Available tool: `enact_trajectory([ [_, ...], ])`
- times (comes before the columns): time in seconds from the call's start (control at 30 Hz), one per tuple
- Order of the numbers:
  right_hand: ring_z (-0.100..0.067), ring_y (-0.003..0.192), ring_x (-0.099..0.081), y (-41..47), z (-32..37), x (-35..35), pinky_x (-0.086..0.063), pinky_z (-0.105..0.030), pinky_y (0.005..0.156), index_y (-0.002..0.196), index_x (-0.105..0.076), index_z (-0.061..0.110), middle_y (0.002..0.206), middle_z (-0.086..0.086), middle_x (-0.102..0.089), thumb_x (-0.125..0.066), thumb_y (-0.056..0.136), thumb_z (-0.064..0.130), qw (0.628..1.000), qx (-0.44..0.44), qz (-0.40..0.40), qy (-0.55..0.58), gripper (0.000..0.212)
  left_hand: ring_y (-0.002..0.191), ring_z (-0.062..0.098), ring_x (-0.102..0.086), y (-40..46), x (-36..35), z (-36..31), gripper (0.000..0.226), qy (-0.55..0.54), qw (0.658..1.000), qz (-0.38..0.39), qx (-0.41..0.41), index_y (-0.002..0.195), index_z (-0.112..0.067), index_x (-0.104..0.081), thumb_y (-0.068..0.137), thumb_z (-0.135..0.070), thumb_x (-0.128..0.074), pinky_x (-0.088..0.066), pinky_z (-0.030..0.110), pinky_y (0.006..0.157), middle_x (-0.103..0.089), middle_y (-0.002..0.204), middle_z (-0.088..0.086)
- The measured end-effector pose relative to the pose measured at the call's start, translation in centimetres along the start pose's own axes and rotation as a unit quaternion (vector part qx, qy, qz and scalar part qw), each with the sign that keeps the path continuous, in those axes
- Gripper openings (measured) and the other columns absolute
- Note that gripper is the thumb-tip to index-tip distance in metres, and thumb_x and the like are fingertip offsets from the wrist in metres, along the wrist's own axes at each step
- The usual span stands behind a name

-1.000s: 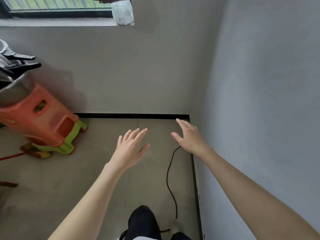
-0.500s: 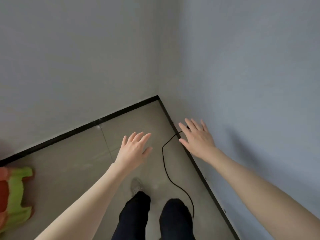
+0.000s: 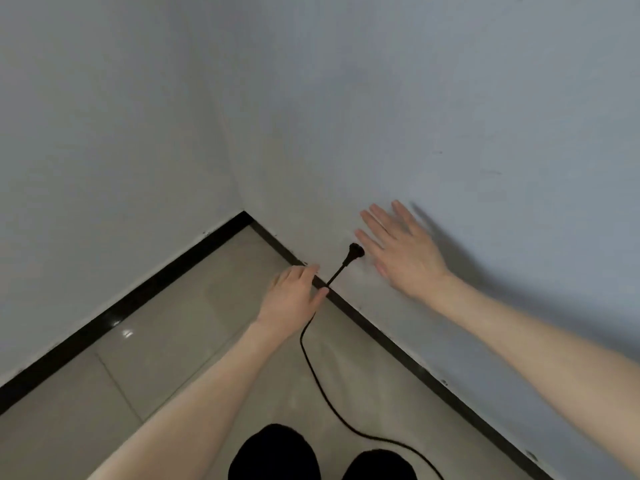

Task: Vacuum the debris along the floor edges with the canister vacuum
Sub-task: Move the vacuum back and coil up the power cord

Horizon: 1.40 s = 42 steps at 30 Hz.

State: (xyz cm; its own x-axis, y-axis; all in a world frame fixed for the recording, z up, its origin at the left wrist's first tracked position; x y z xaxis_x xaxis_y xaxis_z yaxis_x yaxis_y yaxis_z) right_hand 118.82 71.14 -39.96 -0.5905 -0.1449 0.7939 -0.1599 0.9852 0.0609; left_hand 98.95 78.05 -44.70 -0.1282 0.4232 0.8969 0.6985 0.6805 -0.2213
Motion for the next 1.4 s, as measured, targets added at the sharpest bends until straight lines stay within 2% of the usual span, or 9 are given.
enact_trajectory([
  [0.17,-0.031,0.15,-0.011,-1.8,-0.4,-5.9,0.024,-0.058,0.107,0.154,-0.022,0.022,0.162,-0.012,-0.014,-0.035,0.099,0.052,0.973,-0.012,0.054,-0.225,0.064,0.126,0.028,-0.045,7.3,-7.3,-0.4,0.053,-0.111,0.992,-0.04,-0.039,0.143,-0.007,-0.035,0.099,-0.035,-0.044,-0.038,0.037,0.103,-0.047,0.138,0.015],
  [0.33,-0.034,0.149,0.008,-1.4,-0.8,-7.7,0.028,-0.063,0.101,0.154,0.005,0.02,0.162,-0.012,0.009,-0.017,0.1,0.054,0.941,0.003,0.051,-0.336,0.067,0.092,0.029,-0.058,11.2,-9.9,-0.9,0.04,-0.088,0.994,-0.051,-0.029,0.109,-0.003,-0.052,0.101,-0.039,-0.035,-0.046,0.036,0.073,-0.06,0.107,0.017],
  [0.47,-0.033,0.149,0.011,-1.2,-0.9,-8.1,0.033,-0.062,0.097,0.15,0.014,0.019,0.161,-0.01,0.015,-0.015,0.101,0.054,0.942,0.004,0.051,-0.332,0.067,0.098,0.029,-0.058,12.5,-9.9,-1.8,0.043,0.027,0.996,-0.079,-0.032,0.112,-0.003,-0.05,0.103,-0.038,-0.026,-0.042,0.034,0.074,-0.06,0.109,0.014],
  [0.9,-0.027,0.151,-0.007,-1.1,-0.7,-7.9,0.018,-0.061,0.108,0.155,-0.008,0.03,0.163,-0.001,-0.005,-0.021,0.097,0.06,0.945,-0.018,0.024,-0.325,0.066,0.101,0.029,-0.058,8.8,-11.5,0.5,0.04,0.16,0.981,-0.11,-0.011,0.11,-0.007,-0.051,0.105,-0.033,-0.021,-0.037,0.034,0.081,-0.064,0.107,0.01],
  [1.03,-0.027,0.149,-0.018,-2.0,1.1,-7.7,0.008,-0.053,0.114,0.15,-0.036,0.023,0.161,-0.006,-0.019,-0.042,0.095,0.048,0.969,-0.062,0.009,-0.24,0.061,0.08,0.031,-0.05,7.8,-9.2,2.4,0.036,-0.04,0.992,-0.11,-0.047,0.094,-0.003,-0.053,0.102,-0.032,-0.034,-0.033,0.035,0.066,-0.056,0.081,0.015],
  [1.13,-0.03,0.135,-0.045,-3.5,4.8,-7.6,-0.021,-0.05,0.116,0.125,-0.065,0.011,0.144,-0.012,-0.051,-0.068,0.078,0.034,0.991,-0.116,-0.059,-0.007,0.053,0.071,0.022,-0.053,7.1,-5.2,0.7,0.032,-0.208,0.972,-0.093,-0.062,0.085,-0.008,-0.059,0.1,-0.031,-0.042,-0.037,0.03,0.061,-0.059,0.073,0.005],
  [1.2,-0.027,0.14,-0.038,-4.6,7.6,-6.0,-0.024,-0.041,0.116,0.143,-0.045,0.011,0.15,-0.012,-0.043,-0.07,0.084,0.036,0.91,-0.215,0.087,0.345,0.069,0.066,0.013,-0.054,5.9,-2.7,-1.1,0.028,-0.278,0.956,-0.064,-0.067,0.08,-0.017,-0.059,0.099,-0.03,-0.044,-0.04,0.025,0.063,-0.057,0.067,-0.005],
  [1.3,-0.018,0.143,-0.031,-5.1,10.4,-2.1,-0.022,-0.029,0.116,0.152,-0.03,0.017,0.155,0.001,-0.035,-0.067,0.09,0.035,0.595,-0.278,0.255,0.709,0.074,0.056,0.006,-0.053,3.7,1.7,-4.7,0.027,-0.369,0.927,-0.023,-0.059,0.082,-0.013,-0.061,0.099,-0.026,-0.046,-0.045,0.019,0.061,-0.056,0.063,-0.003],
  [1.4,-0.01,0.114,-0.053,-6.0,9.7,2.1,-0.037,-0.024,0.098,0.126,-0.06,0.014,0.125,0.001,-0.06,-0.063,0.094,0.027,0.531,-0.282,0.25,0.759,0.035,0.054,0.006,-0.055,1.6,6.5,-8.5,0.026,-0.41,0.911,0.011,-0.051,0.084,-0.006,-0.062,0.099,-0.023,-0.047,-0.049,0.02,0.061,-0.057,0.06,-0.001],
])
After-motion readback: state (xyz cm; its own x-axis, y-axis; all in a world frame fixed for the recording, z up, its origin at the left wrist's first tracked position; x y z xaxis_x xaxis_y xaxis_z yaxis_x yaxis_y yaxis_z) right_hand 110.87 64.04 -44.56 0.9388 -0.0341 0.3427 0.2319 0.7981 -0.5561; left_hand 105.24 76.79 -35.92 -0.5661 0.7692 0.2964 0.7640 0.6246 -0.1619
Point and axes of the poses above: each hand's wrist, its own y-axis towards the middle knuckle, its own x-axis out of the back of the hand, z = x × y, the point moved 1 cm from there along y, towards the middle knuckle
